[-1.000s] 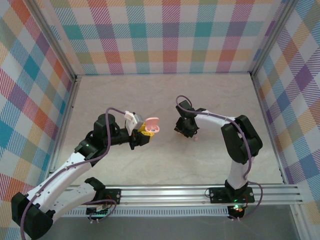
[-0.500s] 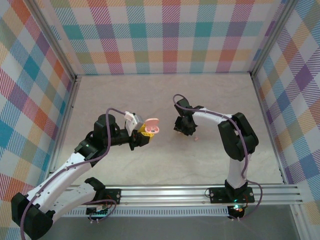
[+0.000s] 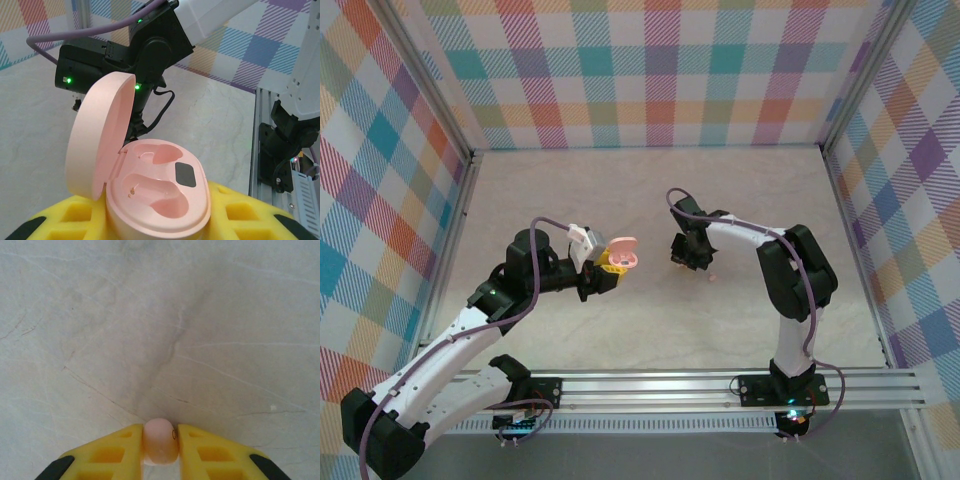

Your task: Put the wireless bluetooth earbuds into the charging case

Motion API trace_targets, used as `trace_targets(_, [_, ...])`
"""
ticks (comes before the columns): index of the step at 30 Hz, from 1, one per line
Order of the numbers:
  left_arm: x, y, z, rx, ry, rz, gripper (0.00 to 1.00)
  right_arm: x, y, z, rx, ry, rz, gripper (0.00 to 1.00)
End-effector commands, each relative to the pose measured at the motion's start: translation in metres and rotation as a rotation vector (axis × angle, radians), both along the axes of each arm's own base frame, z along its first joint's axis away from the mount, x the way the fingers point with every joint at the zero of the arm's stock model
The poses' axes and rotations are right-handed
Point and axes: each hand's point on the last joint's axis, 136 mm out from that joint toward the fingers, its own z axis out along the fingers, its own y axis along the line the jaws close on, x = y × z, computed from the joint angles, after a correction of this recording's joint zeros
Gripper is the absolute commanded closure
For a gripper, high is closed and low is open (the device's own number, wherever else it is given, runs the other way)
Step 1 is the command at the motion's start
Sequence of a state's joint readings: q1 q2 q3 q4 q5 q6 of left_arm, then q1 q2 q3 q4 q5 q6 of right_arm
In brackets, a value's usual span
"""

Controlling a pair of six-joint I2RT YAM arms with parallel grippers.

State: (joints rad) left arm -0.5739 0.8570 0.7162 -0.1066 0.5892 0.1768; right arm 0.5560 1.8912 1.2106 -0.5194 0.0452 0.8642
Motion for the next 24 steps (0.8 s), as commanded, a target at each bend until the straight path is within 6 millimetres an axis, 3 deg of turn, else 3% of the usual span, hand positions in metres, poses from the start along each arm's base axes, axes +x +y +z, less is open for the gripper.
trace_targets(1, [-0.002,0.004,-0.001,0.007,-0.012,0.003,0.80,-0.001,-0.006,-0.002,-0.047,0.020,0.042,0.79])
trace_targets(13, [0.004,0.006,-0.004,0.015,0.014,0.042,0.80,0.012,-0.008,0.045,-0.078,-0.100,0.174,0.84])
trace_targets(24, [0.007,0.008,-0.008,0.000,0.025,0.068,0.80,0.004,-0.014,0.108,-0.059,-0.218,0.227,0.84])
